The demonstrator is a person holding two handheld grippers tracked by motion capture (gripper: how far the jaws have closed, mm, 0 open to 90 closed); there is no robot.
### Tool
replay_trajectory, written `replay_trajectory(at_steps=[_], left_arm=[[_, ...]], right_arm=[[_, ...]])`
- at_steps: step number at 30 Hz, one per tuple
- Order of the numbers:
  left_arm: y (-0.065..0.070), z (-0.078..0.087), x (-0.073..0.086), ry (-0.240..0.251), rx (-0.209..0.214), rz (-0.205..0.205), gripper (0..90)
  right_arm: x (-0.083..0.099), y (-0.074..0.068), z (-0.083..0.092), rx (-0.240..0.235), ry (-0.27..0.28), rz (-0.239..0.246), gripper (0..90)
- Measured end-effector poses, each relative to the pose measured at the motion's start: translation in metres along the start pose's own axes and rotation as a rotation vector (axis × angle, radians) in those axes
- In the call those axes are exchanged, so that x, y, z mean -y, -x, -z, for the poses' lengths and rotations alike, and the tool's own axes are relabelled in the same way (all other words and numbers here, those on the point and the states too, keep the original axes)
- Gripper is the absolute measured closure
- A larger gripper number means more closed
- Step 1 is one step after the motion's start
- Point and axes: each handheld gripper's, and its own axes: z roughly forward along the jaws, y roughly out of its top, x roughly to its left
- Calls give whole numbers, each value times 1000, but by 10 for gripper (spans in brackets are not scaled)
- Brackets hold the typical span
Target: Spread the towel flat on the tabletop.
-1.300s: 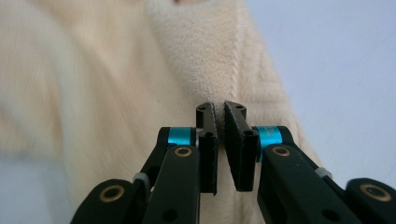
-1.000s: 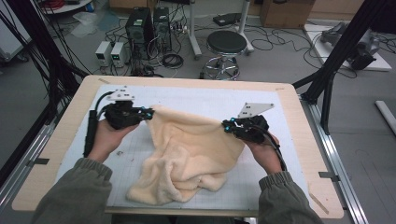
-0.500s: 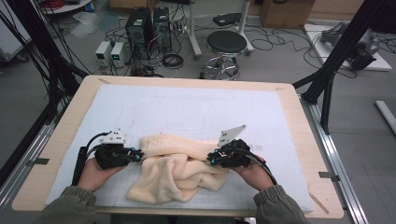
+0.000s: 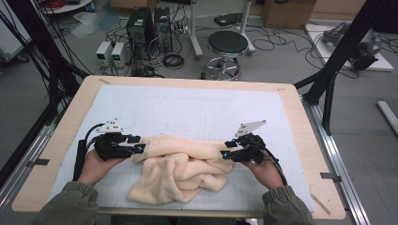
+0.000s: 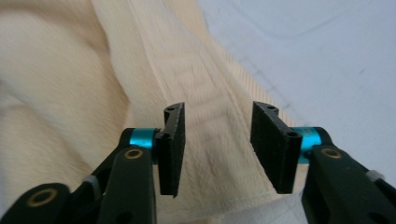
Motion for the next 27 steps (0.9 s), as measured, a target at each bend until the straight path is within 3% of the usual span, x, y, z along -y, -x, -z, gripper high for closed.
replay_trajectory(at_steps=[5,8,9,11,16,22,27], left_arm=[[-1,-20,12,-71,-12,16,572],[2,-26,14,-93,-13,-12,601],[3,-28,14,-98,-11,-18,616],[5,-30,15,-99,-25,-28,672],[9,-30,14,-91,-64,-45,788],[7,-19,9,-48,-104,-29,833],[4,0,-5,45,-117,1,838]], right_arm=[[11,-5,-21,18,-71,4,533],[19,-6,-24,-3,-29,-22,652],[20,-6,-24,-20,-21,-22,714],[21,-9,-23,-7,-10,2,770],[19,-9,-21,-8,-5,6,818],[15,-8,-3,7,63,13,822],[-1,-6,18,41,115,35,822]])
